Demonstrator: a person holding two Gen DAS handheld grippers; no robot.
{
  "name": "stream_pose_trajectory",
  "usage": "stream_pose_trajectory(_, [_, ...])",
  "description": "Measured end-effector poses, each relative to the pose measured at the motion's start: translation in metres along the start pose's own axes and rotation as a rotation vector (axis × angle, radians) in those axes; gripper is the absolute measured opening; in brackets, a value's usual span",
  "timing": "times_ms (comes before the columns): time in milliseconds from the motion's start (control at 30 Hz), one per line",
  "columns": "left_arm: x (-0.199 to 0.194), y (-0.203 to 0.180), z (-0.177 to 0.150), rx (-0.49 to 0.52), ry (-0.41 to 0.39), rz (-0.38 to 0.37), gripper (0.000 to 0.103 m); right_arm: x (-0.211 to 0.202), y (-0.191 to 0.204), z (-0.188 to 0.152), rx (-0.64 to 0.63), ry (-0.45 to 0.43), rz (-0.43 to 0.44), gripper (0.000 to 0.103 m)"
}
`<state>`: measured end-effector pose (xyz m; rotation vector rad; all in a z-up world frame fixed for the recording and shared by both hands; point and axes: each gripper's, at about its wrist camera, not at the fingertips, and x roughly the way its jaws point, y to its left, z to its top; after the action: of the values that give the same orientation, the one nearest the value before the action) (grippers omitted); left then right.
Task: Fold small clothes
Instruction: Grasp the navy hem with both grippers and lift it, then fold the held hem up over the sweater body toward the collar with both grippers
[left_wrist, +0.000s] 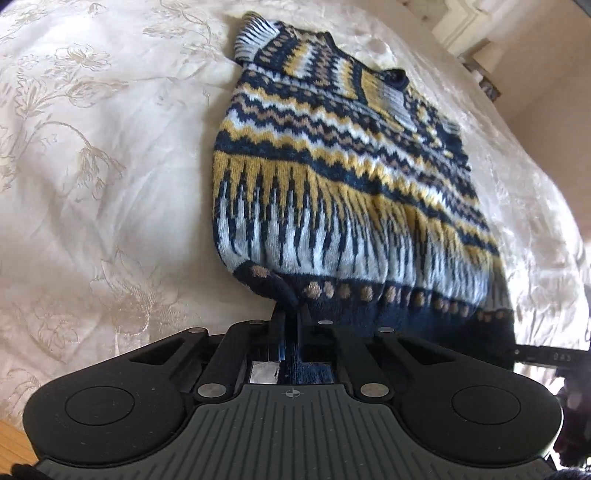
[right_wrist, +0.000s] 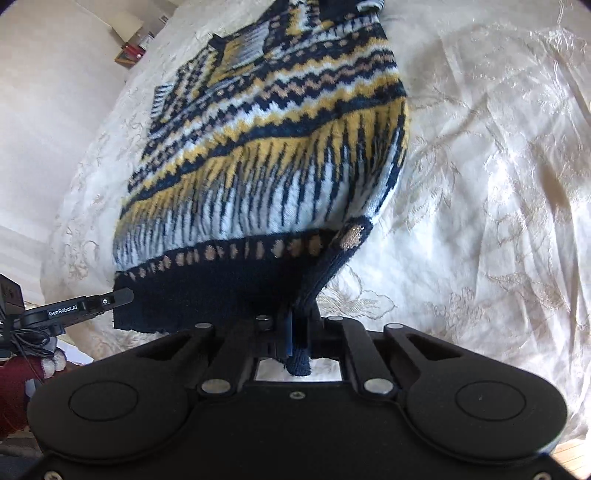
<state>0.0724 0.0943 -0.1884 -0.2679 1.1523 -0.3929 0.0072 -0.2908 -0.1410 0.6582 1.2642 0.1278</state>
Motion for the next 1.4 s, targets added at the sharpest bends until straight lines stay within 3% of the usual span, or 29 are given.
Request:
stream_pose_trajectory(300, [-0.045, -0.021, 0.067, -0.015, -0.179, -0.086, 0.005, -0.051, 0.014, 0.054, 0.049, -0.190, 0.082, 0.013])
stream_pose_trajectory(700, [-0.015, -0.031, 0.196, -0.026, -0.318, -0.181, 0.005, -0.036, 0.030, 0.174, 0.129, -0.396, 0.102, 0.013])
stream_pose_trajectory(867, [0.010, -0.036, 0.236, -0.013, -0.340, -0.166, 0.005, -0.014, 0.032, 0.225, 0.111, -0.415, 0.072, 0.013])
stream_pose_trajectory(1100, [0.042, -0.042, 0.274, -0.049, -0.338, -0.112, 0.005, 0.019, 0.021, 0.288, 0.120, -0.378, 0.053, 0.013])
stream_pose_trajectory(1267, [0.070, -0.043, 0.294, -0.040, -0.307, -0.022, 0.007, 0.047, 0.015, 0.321, 0.116, -0.324, 0.021, 0.015])
stream_pose_trajectory(1367, [0.084, -0.040, 0.304, -0.047, -0.289, 0.037, 0.008, 0.061, 0.010, 0.335, 0.128, -0.310, 0.005, 0.022])
stream_pose_trajectory(1400, [0.087, -0.039, 0.307, -0.052, -0.294, 0.055, 0.013, 0.065, 0.008, 0.338, 0.134, -0.311, -0.003, 0.023])
